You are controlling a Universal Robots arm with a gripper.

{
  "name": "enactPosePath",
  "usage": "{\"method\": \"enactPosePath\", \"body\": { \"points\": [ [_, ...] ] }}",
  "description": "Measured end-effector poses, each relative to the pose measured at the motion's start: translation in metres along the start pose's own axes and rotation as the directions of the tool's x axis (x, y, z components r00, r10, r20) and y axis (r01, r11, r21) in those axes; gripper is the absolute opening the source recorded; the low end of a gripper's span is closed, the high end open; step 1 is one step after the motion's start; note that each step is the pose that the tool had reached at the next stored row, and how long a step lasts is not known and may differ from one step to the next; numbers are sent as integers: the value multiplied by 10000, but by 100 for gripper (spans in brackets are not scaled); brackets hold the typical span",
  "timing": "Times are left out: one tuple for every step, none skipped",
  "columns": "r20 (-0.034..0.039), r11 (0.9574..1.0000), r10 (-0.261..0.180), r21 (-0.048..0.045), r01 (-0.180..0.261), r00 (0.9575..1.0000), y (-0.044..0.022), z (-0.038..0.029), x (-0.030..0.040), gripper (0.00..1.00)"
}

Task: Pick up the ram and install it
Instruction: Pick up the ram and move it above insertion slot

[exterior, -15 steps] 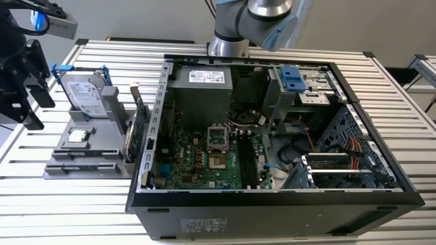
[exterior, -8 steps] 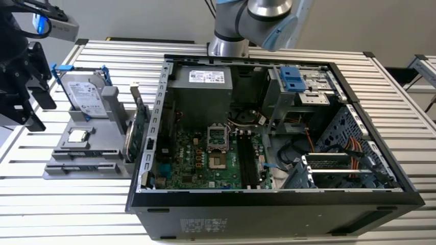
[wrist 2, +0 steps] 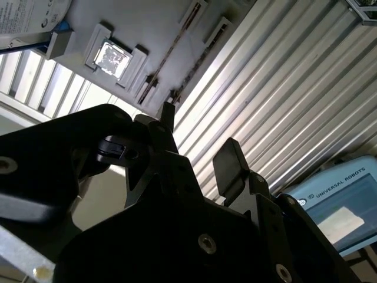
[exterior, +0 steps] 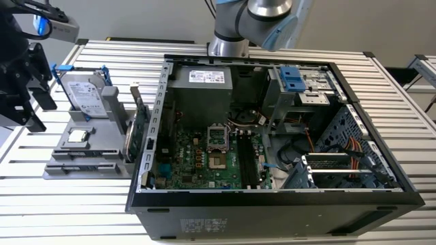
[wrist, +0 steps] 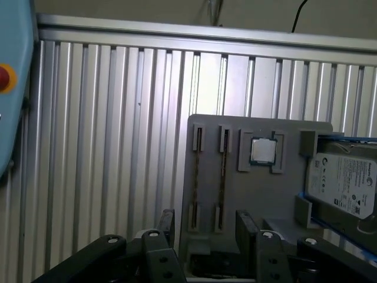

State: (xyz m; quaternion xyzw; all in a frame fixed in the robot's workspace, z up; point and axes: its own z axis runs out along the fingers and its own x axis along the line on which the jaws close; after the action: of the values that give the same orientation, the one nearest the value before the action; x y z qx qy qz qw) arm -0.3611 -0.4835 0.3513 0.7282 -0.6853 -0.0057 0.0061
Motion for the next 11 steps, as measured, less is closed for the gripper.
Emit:
{"method": "enactPosePath", "body": {
  "points": [
    [-10,10000,18,-1,-18,10000,0,7,-1,100],
    [-21,10000,35,-2,-35,10000,0,15,-1,100],
    [-32,10000,50,-3,-50,10000,0,22,-2,100],
    [-42,10000,63,-4,-63,10000,-1,29,-2,100],
    [-52,10000,74,-4,-74,10000,-1,37,-2,100],
    [-61,10000,82,-5,-82,9999,-1,44,-2,100],
    [-67,10000,86,-5,-86,9999,-1,53,-3,100],
    [-74,10000,90,-5,-90,9999,-1,61,-4,100],
    [-81,10000,92,-6,-92,9999,-2,68,-4,100],
    [-90,10000,95,-6,-95,9999,-2,76,-5,100],
    [-98,10000,97,-7,-97,9999,-2,83,-6,100]
  ]
}}
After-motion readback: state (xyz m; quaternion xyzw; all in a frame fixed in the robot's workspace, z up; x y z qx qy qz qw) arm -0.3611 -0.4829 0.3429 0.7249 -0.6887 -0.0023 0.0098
